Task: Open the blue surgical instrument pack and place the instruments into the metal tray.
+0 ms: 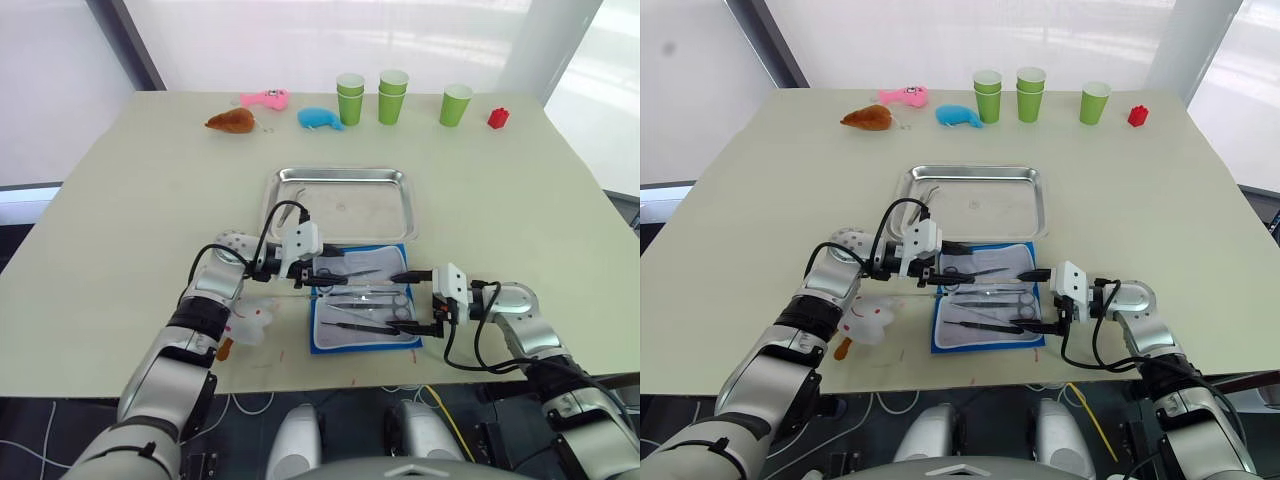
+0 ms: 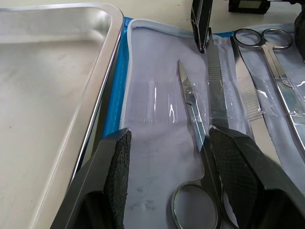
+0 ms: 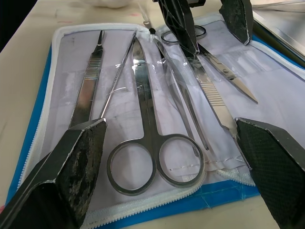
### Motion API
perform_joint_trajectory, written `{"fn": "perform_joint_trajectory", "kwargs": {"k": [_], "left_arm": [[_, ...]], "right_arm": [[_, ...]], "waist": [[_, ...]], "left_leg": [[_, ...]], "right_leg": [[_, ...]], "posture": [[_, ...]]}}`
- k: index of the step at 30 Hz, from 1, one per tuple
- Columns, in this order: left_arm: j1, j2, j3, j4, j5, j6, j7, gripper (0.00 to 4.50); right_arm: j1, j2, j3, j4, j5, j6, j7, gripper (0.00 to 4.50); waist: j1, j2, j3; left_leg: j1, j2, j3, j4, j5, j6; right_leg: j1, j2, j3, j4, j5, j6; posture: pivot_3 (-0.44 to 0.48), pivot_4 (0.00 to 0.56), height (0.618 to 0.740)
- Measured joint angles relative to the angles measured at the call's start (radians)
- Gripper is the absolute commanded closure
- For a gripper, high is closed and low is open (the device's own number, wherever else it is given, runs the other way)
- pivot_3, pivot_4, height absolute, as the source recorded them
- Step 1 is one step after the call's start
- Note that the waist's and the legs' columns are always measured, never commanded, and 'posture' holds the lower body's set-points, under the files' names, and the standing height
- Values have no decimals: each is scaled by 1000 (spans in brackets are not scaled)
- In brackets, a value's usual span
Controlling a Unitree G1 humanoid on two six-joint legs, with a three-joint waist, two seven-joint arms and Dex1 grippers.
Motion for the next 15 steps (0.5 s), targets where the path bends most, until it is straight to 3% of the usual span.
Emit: {"fn": "perform_joint_trajectory", "kwargs": {"k": [15], "left_arm": [[-3, 6, -5, -2, 4, 12, -15, 1714]], "right_arm": [[-4, 2, 3, -4, -5, 7, 1, 0]], "waist": [[-3, 0, 0]], "left_leg": [[0, 0, 0, 0, 0, 0]], "right_leg": [[0, 0, 0, 0, 0, 0]], "posture": [[0, 150, 740]]}}
